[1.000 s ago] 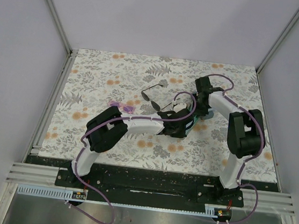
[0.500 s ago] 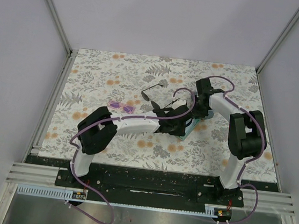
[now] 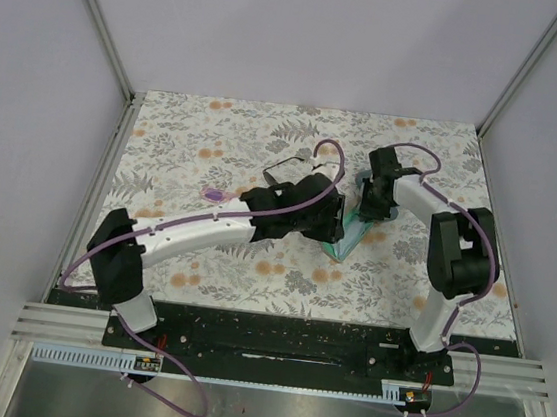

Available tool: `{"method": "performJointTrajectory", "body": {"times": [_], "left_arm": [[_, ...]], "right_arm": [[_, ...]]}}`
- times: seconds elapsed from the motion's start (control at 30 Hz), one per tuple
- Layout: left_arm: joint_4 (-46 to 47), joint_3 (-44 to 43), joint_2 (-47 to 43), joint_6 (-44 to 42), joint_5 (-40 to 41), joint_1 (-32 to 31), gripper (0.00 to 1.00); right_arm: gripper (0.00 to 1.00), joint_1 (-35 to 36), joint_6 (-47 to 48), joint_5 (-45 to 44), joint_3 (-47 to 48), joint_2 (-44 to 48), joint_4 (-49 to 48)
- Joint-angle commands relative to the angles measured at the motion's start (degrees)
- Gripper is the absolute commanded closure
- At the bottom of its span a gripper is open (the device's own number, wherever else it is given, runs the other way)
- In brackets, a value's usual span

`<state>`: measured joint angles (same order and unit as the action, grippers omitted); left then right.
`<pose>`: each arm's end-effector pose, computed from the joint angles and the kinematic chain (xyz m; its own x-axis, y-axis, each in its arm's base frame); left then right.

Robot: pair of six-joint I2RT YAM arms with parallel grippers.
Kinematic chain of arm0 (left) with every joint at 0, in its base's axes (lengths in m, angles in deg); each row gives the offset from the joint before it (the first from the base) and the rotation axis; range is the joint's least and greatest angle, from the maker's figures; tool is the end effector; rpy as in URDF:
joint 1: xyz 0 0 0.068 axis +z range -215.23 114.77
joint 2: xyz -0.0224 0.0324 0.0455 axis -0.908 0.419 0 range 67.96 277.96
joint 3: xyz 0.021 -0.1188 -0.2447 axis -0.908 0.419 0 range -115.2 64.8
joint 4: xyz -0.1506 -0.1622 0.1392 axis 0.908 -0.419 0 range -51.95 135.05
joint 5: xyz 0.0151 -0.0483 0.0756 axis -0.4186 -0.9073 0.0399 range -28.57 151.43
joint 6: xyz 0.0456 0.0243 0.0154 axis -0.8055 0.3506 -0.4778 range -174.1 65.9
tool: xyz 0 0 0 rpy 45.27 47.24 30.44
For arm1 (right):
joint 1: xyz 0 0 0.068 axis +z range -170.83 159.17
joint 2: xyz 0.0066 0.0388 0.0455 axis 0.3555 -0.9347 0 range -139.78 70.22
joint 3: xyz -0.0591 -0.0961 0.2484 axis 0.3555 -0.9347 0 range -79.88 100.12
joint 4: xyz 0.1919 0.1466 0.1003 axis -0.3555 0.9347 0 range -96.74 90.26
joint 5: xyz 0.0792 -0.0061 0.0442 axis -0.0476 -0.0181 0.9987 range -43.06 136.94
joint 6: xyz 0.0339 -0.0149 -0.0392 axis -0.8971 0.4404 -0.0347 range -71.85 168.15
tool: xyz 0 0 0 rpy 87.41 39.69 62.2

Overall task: Organize the sunglasses
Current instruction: Place the folded cleaning cloth in the sunglasses case, then move the opened sunglasses case to the center of the board.

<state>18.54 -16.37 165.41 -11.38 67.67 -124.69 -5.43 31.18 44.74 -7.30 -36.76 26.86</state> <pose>0.1997 -0.3310 0.2898 -0.8069 0.0406 -0.5893 0.3652 0.8184 -0.4437 0.3610 0.0981 0.1755 -0.9284 0.0469 -0.3686 0.0204 0.9969 0.0754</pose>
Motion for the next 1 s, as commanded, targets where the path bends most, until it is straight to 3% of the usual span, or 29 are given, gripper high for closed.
{"method": "performJointTrajectory", "body": {"times": [0.0,0.27,0.37,0.4,0.5,0.67,0.97], "left_arm": [[-0.92,0.57,-6.13,-6.41,1.32,3.55,0.54],[-0.92,-3.81,3.52,-13.97,0.36,8.31,0.46],[0.74,-5.93,7.92,-13.90,-5.95,10.24,0.46],[2.49,-5.41,8.37,-13.46,-9.72,11.03,0.45],[9.43,-2.25,7.67,-11.00,-16.24,13.14,0.41],[11.29,-1.19,6.97,-10.29,-17.31,14.11,0.41],[13.85,7.68,-2.52,-9.67,-15.74,15.16,0.41]], "right_arm": [[0.76,-0.98,-1.22,1.84,-0.33,6.33,-1.52],[0.73,-1.16,-3.59,2.02,-2.70,13.19,-1.44],[0.73,-1.16,-5.43,2.02,-5.15,16.18,-1.79],[0.67,-1.16,-6.40,2.02,-6.90,17.93,-2.48],[0.60,-1.16,-9.74,2.02,-14.28,23.90,-5.38],[0.63,-1.16,-15.63,2.02,-22.90,31.12,-10.13],[0.65,-1.07,-18.36,7.38,-26.70,26.48,-15.84]]}}
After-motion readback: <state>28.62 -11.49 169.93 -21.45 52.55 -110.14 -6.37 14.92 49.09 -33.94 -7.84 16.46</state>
